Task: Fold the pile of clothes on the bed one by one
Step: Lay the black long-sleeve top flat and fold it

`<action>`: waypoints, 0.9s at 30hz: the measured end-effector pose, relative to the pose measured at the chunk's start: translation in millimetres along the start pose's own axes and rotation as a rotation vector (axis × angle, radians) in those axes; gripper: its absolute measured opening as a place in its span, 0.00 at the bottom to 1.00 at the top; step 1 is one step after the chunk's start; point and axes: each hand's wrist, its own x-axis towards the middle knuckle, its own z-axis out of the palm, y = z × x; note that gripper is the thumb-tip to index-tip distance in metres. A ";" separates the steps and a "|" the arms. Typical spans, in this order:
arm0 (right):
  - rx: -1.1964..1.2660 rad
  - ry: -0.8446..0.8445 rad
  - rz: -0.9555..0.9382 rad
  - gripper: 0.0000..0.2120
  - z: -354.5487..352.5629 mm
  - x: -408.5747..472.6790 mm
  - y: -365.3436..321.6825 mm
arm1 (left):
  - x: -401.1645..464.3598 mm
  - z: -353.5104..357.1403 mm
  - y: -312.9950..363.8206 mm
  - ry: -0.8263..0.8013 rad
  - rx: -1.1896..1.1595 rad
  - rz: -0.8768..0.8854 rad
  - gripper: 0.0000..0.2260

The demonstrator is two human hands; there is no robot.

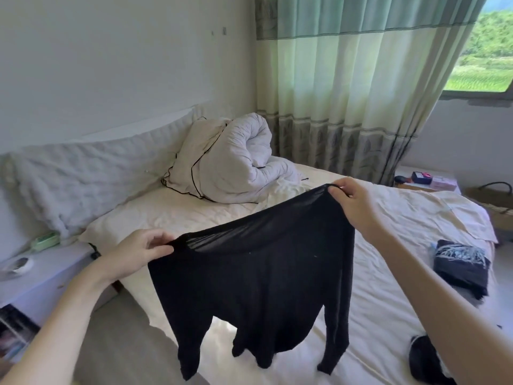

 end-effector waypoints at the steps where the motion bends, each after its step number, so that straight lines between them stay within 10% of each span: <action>1: -0.003 0.008 0.002 0.08 -0.1 -6.5 1.5 | -4.3 2.9 -3.3 0.106 -0.005 -0.004 0.06; 12: -0.146 0.210 -0.135 0.15 -3.5 -108.7 -23.2 | -45.7 48.2 -33.4 0.739 -0.077 0.083 0.05; 27: -0.477 0.694 -0.342 0.08 29.3 -106.8 -76.9 | -3.2 -26.3 -6.1 0.984 -0.115 0.479 0.07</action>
